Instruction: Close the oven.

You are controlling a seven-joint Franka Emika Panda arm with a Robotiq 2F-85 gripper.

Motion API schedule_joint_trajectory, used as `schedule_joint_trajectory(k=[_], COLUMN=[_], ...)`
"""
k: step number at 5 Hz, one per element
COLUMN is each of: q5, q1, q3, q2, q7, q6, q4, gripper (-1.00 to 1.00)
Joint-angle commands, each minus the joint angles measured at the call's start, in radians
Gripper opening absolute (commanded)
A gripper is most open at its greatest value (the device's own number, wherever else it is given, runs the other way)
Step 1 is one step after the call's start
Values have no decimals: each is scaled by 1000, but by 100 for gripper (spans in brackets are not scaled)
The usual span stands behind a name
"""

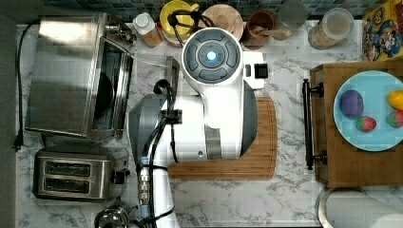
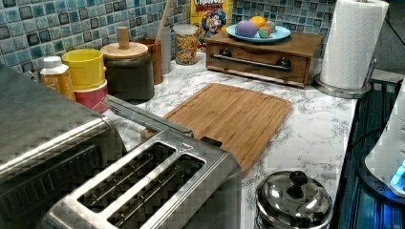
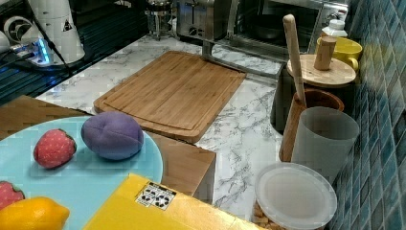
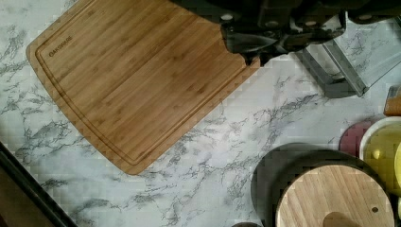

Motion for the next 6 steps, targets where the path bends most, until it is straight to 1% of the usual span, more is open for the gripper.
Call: schedule_joint_trajectory(k=[1,2,3,4,5,6], q5=[-11,106,215,352,565,751], q1=[5,-18,-37,-49,-82,-71], q3=[6,2,-7,-22,-55,-74], q2=[2,-43,-105,-156,-129,-130], q7=[0,-103,-300,-521,-835,-1049], q6=[3,97,197,291,295,392], q4=[10,-151,-350,-496,-551,-630], gripper=[-100,-100,-100,-100,-100,-100])
